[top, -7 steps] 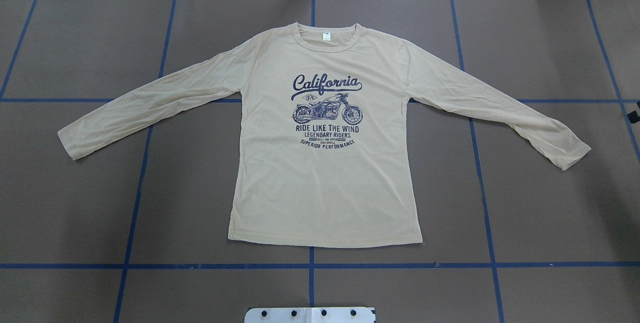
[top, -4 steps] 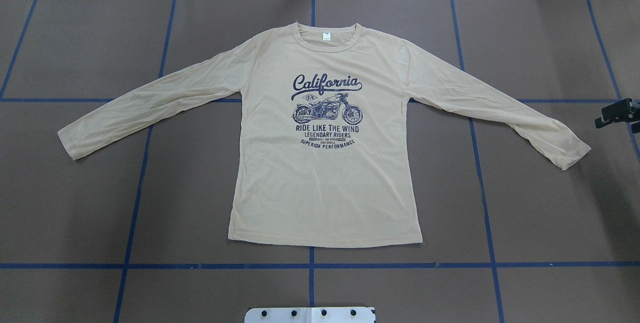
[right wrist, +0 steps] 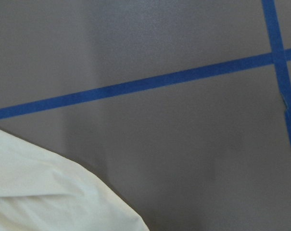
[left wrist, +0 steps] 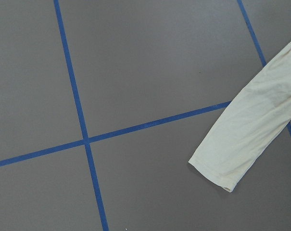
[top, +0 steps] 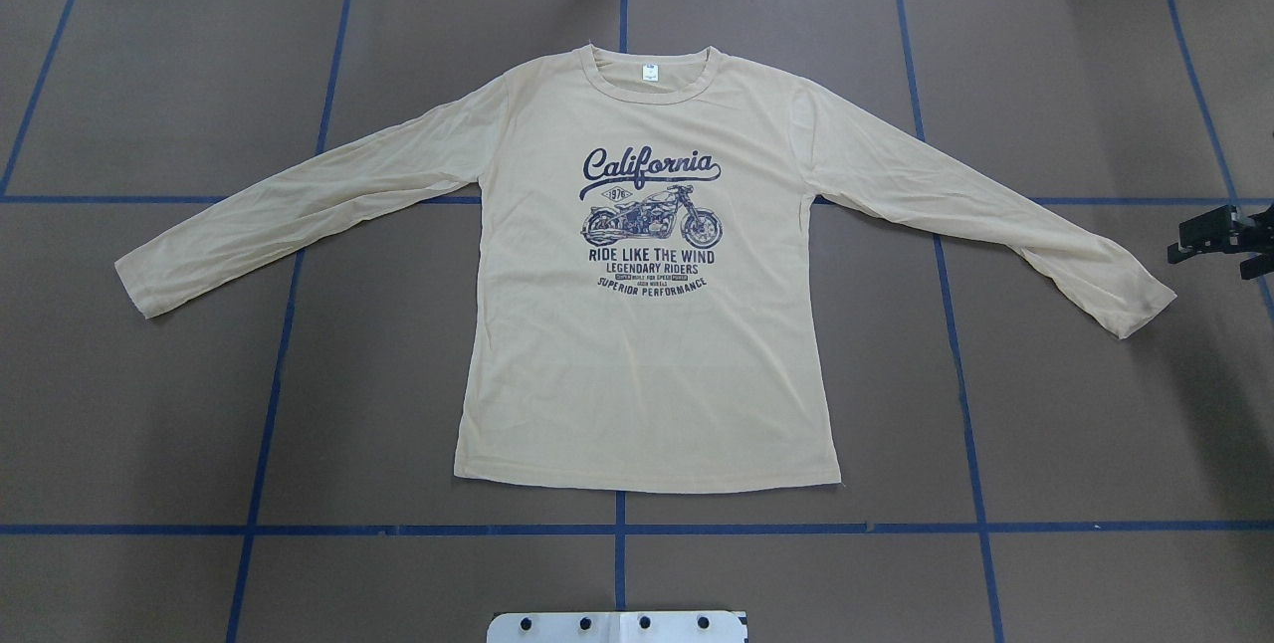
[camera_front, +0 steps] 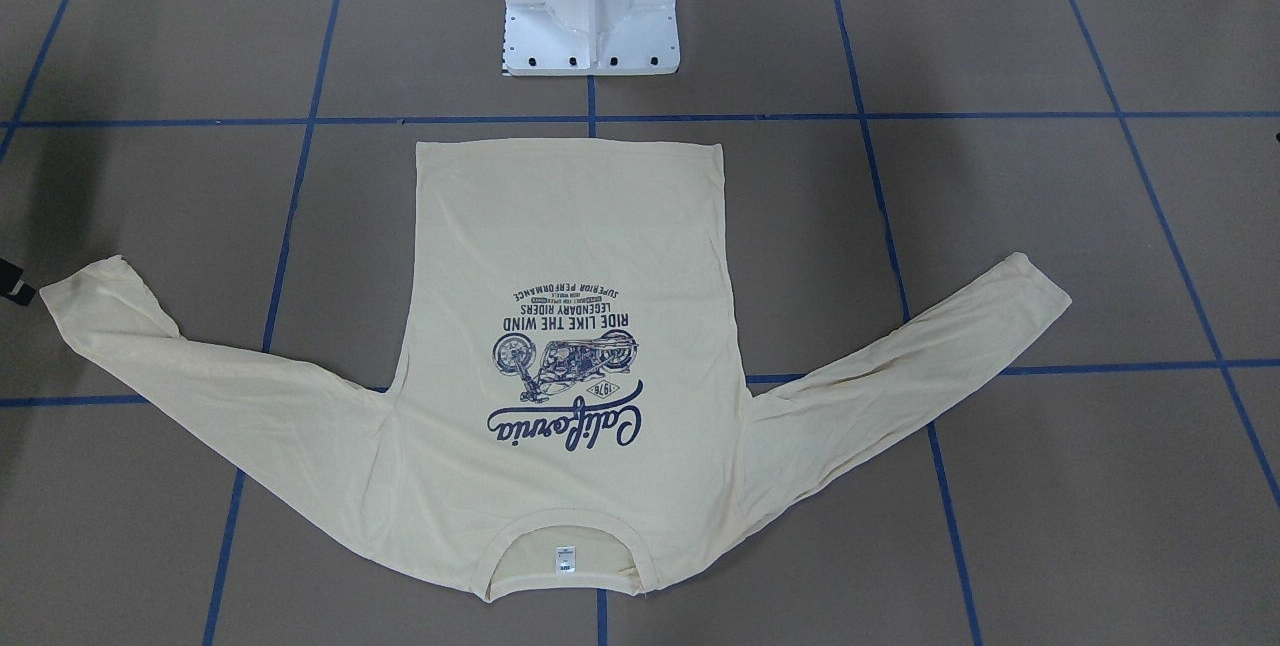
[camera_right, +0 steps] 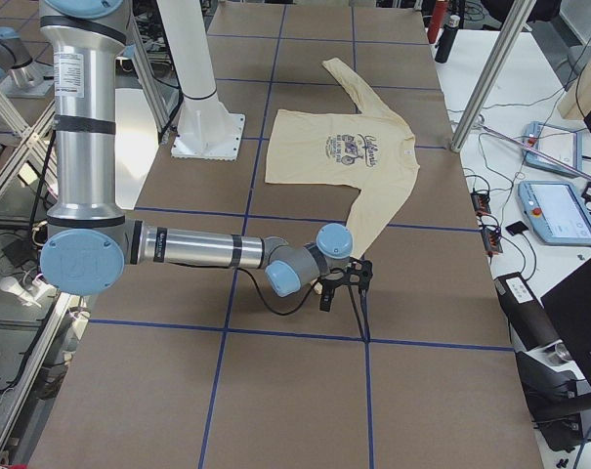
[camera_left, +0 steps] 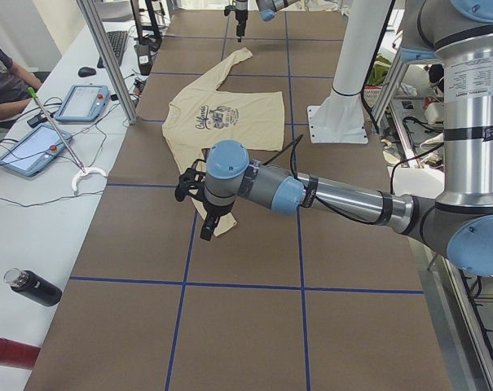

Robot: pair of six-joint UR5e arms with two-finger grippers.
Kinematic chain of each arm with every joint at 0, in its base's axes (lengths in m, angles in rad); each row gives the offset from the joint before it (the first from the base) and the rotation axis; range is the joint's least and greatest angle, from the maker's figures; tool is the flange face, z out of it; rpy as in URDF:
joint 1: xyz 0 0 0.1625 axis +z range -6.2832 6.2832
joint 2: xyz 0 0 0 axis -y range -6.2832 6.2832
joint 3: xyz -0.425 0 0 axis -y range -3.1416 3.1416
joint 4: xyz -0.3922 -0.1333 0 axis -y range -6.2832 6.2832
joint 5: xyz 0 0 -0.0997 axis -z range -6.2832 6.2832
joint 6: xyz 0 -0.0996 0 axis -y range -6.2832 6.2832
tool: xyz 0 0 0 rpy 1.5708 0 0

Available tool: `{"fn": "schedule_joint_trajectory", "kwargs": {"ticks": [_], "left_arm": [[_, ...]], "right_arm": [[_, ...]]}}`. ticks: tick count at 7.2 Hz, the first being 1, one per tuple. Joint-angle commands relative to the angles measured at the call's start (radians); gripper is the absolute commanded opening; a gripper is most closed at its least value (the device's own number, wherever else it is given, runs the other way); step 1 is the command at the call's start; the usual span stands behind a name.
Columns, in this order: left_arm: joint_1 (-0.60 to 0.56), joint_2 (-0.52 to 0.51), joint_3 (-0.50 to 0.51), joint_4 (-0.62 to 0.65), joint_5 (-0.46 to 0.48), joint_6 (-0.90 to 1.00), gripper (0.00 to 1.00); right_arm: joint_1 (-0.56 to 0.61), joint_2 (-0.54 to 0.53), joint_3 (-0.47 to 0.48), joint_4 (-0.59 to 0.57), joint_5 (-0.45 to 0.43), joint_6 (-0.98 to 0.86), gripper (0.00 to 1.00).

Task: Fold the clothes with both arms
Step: 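Move the right gripper toward the sleeve cuff nearest it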

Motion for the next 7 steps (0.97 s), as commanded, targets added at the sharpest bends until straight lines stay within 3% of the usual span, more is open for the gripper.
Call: {"fn": "schedule_joint_trajectory", "kwargs": {"ticks": [1,3,7], "left_arm": [[0.0,0.0,-0.001,-0.001,0.0,0.0,1.0],[0.0,0.0,-0.001,-0.002,-0.001,0.002,1.0],[0.0,0.0,-0.001,-0.018,-0.001,0.002,1.0]], "right_arm": [[-0.035,0.0,-0.002,0.001,-0.023,0.054,0.98],[-0.068,0.002,-0.002,0.001,-0.035,0.086,0.96],[-0.083,0.002,-0.004,-0.001,-0.04,0.087,0.82]]}}
